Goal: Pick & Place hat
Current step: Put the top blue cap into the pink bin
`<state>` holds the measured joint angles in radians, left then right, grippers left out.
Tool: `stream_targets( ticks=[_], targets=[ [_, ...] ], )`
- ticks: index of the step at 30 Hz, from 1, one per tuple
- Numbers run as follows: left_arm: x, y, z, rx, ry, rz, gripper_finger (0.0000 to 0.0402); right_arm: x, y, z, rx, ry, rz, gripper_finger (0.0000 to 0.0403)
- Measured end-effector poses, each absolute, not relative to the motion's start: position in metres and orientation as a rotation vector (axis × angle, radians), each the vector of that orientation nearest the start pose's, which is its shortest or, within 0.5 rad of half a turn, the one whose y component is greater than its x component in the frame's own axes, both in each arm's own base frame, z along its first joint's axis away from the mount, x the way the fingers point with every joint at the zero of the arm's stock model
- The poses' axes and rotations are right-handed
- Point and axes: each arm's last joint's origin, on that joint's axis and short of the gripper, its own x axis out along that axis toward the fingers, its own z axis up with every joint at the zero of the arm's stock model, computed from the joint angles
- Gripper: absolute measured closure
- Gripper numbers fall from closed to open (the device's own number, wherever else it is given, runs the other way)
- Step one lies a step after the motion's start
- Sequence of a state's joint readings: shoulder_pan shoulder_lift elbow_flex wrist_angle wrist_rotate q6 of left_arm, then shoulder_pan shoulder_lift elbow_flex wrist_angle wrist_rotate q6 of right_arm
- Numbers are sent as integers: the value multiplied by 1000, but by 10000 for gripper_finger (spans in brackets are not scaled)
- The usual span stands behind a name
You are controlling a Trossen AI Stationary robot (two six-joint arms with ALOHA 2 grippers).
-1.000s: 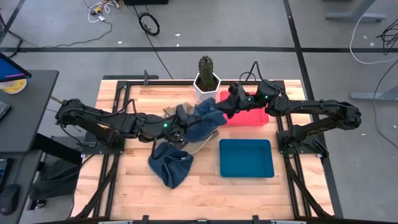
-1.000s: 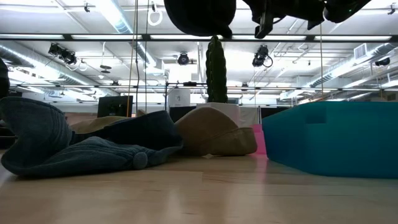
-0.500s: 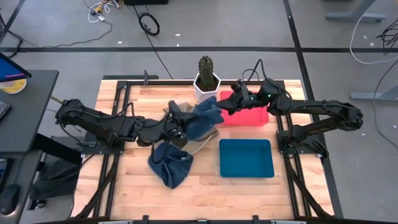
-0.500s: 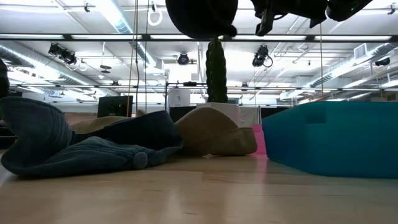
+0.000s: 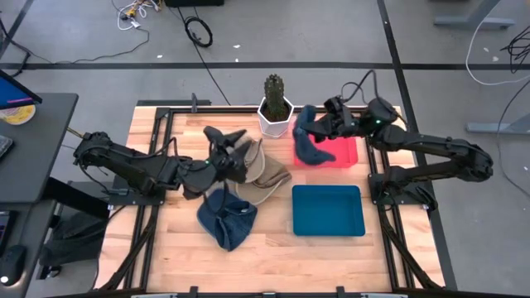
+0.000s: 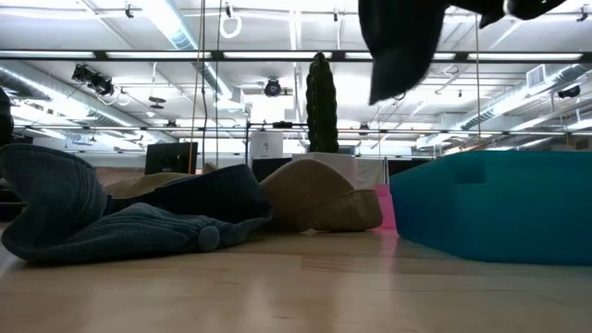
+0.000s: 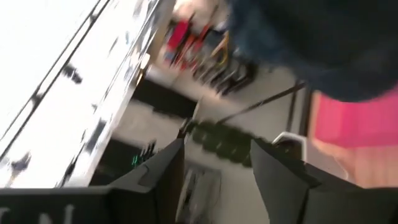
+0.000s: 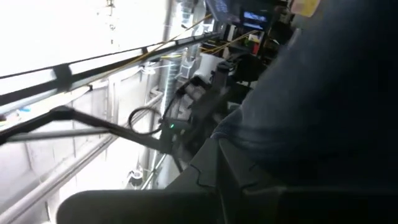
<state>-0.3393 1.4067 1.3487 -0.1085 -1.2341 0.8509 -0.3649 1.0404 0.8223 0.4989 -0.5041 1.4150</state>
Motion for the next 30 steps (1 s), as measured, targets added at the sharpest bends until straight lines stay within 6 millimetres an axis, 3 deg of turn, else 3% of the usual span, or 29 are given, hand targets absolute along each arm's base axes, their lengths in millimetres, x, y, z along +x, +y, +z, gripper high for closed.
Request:
stream_targets(
  ticks=[6,14,21,30],
  targets=[
    [291,-73,397,814,484,901,191,186,-68,371,1213,-106,221,403],
    [291,-70,397,617,389,969,199,149,-69,368,1139,-64,44,403],
    [293,-61,397,409,281,1020,209,138,-79,359,1064,-39,-111,403],
    [294,-57,397,295,218,1042,209,133,-105,334,920,98,-357,403]
  ],
)
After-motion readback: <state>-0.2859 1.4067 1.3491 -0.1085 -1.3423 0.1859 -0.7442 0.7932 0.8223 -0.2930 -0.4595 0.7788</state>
